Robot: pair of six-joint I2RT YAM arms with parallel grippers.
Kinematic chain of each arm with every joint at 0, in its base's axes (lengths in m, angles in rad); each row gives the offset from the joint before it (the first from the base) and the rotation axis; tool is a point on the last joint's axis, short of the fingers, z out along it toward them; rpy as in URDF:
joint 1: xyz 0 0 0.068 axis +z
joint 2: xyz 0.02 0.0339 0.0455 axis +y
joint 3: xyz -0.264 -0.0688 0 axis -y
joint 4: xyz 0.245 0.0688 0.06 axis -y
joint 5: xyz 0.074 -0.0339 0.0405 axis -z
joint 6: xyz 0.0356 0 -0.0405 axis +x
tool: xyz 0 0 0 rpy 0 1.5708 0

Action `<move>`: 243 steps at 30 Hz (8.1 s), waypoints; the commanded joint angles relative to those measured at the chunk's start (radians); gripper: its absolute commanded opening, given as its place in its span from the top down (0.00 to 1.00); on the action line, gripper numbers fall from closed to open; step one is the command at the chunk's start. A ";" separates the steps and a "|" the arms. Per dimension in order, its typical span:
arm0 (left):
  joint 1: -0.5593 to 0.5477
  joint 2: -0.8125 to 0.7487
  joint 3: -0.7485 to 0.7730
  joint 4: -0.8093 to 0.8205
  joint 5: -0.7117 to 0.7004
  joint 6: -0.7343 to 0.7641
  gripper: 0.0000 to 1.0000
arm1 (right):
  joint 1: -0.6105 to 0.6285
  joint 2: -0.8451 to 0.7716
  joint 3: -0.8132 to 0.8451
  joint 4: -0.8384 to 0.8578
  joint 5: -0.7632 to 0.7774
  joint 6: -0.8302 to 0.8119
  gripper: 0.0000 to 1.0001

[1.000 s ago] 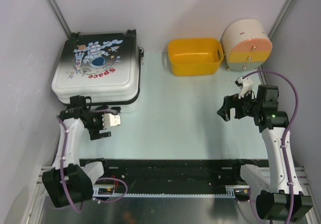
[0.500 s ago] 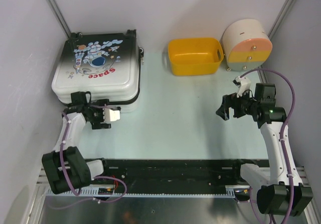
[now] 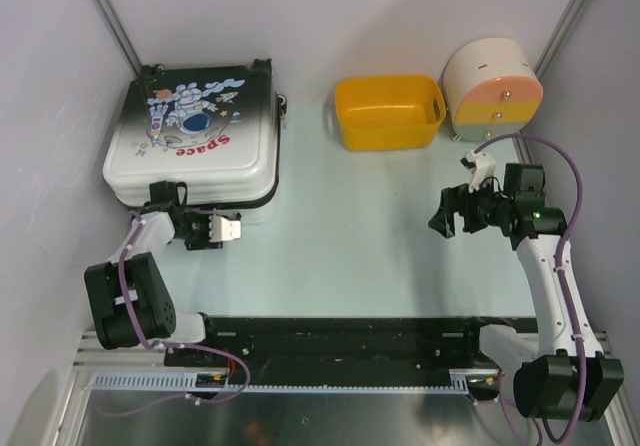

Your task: Open, take out, and arrange the luggage

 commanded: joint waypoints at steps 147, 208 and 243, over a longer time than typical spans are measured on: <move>-0.138 0.486 0.802 0.042 0.318 -1.487 0.15 | 0.830 0.339 -0.069 0.891 0.051 -0.058 0.52; -0.251 0.633 1.251 0.033 0.344 -1.815 0.00 | 1.164 0.379 -0.152 1.099 0.276 -0.029 0.59; -0.170 -0.093 0.604 0.068 0.292 -1.853 0.00 | 1.124 0.333 -0.438 1.486 0.632 0.169 0.61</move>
